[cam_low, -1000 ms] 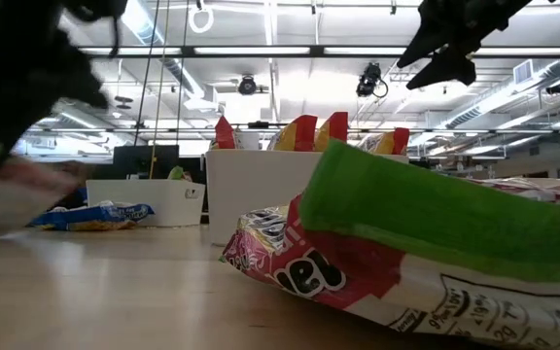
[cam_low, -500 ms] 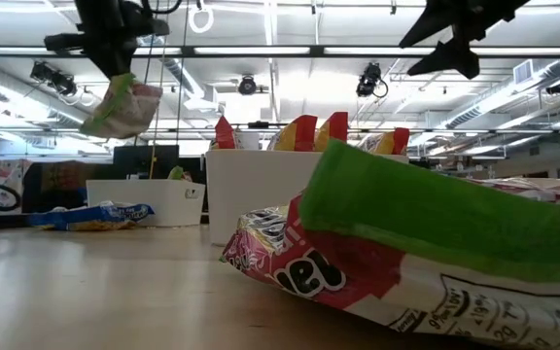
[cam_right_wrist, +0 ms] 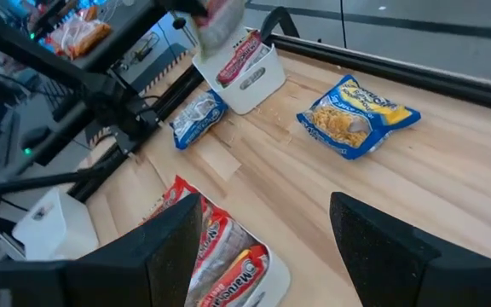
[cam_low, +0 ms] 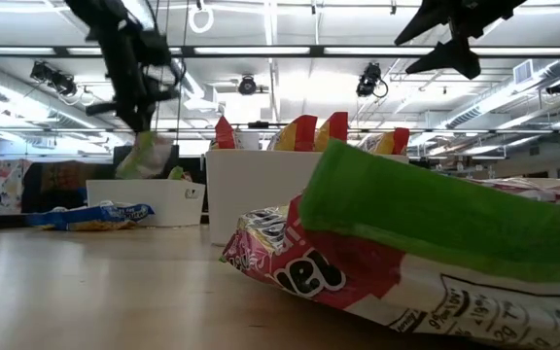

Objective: Sort Maruchan noodles
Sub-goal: Put the green noodle pack into the top white bin

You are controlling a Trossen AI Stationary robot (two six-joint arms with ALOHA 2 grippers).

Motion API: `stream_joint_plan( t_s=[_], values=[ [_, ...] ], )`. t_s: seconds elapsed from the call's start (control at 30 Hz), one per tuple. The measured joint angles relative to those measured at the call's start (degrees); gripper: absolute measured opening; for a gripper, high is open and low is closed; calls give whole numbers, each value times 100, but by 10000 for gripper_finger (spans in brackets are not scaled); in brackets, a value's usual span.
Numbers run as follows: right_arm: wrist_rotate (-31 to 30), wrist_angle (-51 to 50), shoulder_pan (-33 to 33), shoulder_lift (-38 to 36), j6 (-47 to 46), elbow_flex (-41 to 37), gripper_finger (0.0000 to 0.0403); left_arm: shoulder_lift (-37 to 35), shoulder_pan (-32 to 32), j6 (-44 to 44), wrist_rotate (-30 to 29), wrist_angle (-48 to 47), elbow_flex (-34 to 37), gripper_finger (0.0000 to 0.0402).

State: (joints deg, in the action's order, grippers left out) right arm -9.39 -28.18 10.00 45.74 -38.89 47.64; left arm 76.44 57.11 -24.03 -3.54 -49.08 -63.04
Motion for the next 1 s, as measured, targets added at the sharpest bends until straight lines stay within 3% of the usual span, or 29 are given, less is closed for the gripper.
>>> stream_joint_plan(
  t_s=[0.17, 0.37, 0.47, 0.7, 1.0],
  values=[
    [2, -51, -29, 0, -254, 0, 263, 215, 283, 392, 485, 394, 666, 2],
    [-10, -580, -87, 171, -25, 0, 263, 221, 467, 369, 1565, 1722, 1463, 2],
    [-104, -838, -44, 451, 10, 0, 263, 221, 514, 427, 1782, 2236, 1668, 2],
    [23, -667, 155, 1039, 151, 0, 263, 221, 802, 1245, 678, 1993, 1611, 11],
    [50, -484, 326, 1074, 135, 0, 263, 221, 832, 1432, 295, 1992, 1383, 18]
  ],
)
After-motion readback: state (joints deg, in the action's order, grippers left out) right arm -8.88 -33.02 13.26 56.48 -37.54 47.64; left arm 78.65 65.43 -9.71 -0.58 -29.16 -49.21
